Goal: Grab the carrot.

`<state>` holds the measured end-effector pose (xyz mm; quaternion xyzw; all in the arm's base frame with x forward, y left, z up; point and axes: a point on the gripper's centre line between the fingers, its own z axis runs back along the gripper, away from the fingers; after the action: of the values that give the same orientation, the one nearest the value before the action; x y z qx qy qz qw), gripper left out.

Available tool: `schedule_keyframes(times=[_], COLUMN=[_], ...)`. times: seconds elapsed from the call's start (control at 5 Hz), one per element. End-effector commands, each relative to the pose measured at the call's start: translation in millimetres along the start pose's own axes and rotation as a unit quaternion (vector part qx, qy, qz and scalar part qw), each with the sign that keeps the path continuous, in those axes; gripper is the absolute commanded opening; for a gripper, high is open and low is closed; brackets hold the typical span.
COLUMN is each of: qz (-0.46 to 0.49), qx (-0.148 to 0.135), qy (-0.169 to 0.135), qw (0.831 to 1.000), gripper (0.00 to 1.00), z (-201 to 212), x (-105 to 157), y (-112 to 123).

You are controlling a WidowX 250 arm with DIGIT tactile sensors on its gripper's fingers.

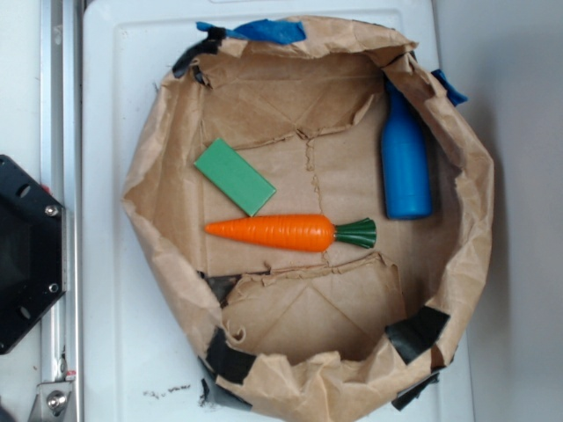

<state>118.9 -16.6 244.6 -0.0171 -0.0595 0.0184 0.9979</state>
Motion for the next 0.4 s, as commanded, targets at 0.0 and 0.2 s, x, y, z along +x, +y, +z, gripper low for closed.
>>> schedule_keyframes(times=[0.0,0.2], qz=[0.000,-0.020], qx=[0.000,-0.017], qy=[0.000,0.007], qw=[1.000,1.000], gripper=[1.00,1.00], z=[0,-9], x=[0,37], y=[0,-12])
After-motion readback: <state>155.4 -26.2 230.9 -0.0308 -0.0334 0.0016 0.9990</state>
